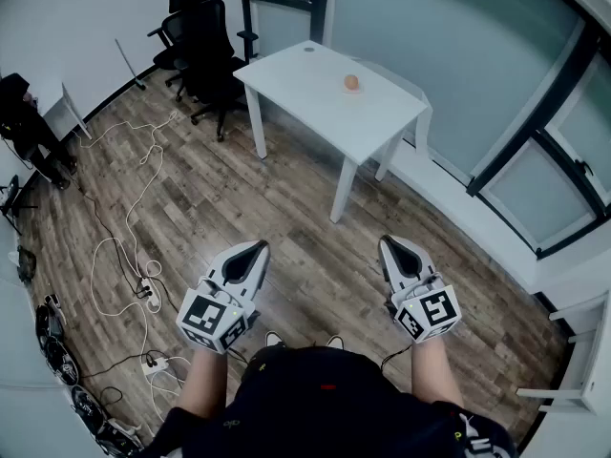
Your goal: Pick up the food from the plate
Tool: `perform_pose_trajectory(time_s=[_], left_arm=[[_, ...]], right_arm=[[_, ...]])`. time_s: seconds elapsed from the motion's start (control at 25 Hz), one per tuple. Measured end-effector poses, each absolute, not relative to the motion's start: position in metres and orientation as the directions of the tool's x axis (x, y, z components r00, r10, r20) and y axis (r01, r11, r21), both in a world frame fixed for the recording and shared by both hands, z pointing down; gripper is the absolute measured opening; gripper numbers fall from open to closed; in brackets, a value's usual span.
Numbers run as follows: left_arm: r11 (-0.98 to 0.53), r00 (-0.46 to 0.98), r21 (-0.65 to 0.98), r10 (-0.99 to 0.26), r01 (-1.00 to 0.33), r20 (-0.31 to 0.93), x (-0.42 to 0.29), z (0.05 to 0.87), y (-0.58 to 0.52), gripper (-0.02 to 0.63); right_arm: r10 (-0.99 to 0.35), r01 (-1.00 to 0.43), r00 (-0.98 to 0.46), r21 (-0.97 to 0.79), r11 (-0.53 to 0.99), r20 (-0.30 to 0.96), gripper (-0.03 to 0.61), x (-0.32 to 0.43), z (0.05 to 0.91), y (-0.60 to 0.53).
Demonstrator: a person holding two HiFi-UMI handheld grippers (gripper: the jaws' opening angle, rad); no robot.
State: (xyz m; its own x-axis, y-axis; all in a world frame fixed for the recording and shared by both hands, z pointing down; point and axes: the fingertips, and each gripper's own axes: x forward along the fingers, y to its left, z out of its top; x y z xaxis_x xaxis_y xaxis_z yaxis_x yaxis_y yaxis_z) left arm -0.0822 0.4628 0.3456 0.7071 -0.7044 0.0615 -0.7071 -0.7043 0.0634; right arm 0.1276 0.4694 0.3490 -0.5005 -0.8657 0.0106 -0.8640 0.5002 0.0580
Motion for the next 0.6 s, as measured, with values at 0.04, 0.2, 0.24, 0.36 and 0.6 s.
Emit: perform_pose_trajectory(time_s=[0.04, 0.2, 0.24, 0.36, 0.6], left_arm=[[-0.704, 0.707, 0.064, -0.705, -0.707, 0.062, -0.083, 0.346, 0.463, 0.023], [-0.703, 0.706, 0.065, -0.706, -0.709, 0.065, -0.087, 0.347, 0.462, 0.023], [-0.702, 0.705, 0.066, -0.706, -0.709, 0.067, -0.087, 0.347, 0.462, 0.023], [-0.704, 0.708, 0.072, -0.703, -0.706, 0.066, -0.09, 0.349, 0.461, 0.023], [-0.711, 0.714, 0.071, -0.696, -0.7, 0.075, -0.105, 0.356, 0.463, 0.023]], right_arm=[[-0.868, -0.866, -0.497, 0.055, 0.497, 0.01, 0.028, 0.127, 0.349, 0.469], [-0.872, -0.871, -0.489, 0.049, 0.489, 0.013, 0.028, 0.126, 0.352, 0.468], [-0.872, -0.871, -0.489, 0.048, 0.489, 0.015, 0.028, 0.125, 0.353, 0.468], [-0.87, -0.869, -0.493, 0.045, 0.493, 0.023, 0.028, 0.12, 0.356, 0.466], [-0.88, -0.88, -0.474, 0.009, 0.474, 0.022, 0.028, 0.107, 0.366, 0.46]])
